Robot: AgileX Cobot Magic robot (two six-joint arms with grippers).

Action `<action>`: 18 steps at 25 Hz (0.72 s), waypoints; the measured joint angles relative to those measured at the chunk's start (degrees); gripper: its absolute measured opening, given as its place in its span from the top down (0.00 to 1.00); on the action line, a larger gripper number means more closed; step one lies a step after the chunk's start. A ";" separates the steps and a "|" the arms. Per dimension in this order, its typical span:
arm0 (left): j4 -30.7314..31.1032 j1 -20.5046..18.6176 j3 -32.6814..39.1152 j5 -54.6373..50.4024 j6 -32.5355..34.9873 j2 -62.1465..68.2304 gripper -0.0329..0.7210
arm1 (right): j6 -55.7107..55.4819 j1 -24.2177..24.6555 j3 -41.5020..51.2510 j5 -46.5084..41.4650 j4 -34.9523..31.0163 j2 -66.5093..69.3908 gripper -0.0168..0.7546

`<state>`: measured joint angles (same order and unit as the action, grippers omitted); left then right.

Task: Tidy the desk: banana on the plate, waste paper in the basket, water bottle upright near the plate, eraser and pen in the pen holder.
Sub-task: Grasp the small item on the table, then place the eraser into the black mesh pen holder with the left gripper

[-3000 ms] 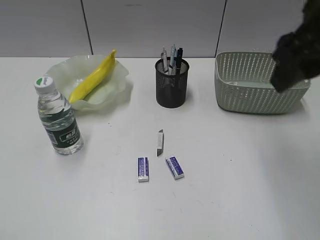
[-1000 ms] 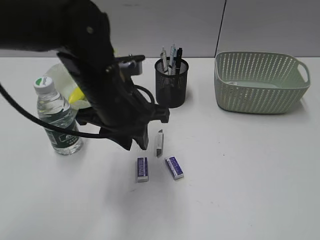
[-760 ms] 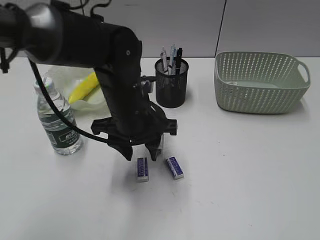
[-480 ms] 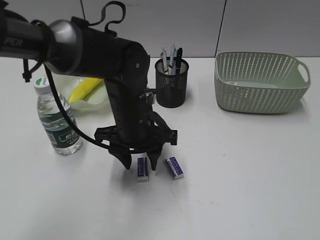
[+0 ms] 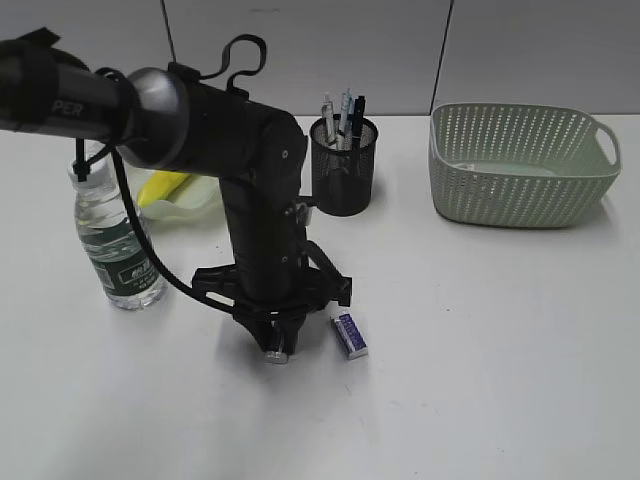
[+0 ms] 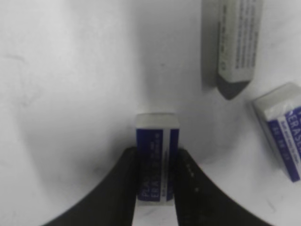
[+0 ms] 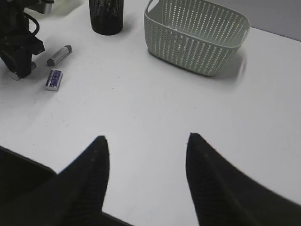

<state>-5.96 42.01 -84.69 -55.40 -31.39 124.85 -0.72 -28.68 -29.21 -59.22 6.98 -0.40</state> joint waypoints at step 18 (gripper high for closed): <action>7.42 -0.17 -15.52 10.82 0.05 -9.17 0.72 | 0.06 0.00 0.00 0.04 0.00 0.00 0.43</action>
<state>1.46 41.83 -100.21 -44.58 -31.34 115.67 -0.66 -28.68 -29.21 -59.18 6.98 -0.40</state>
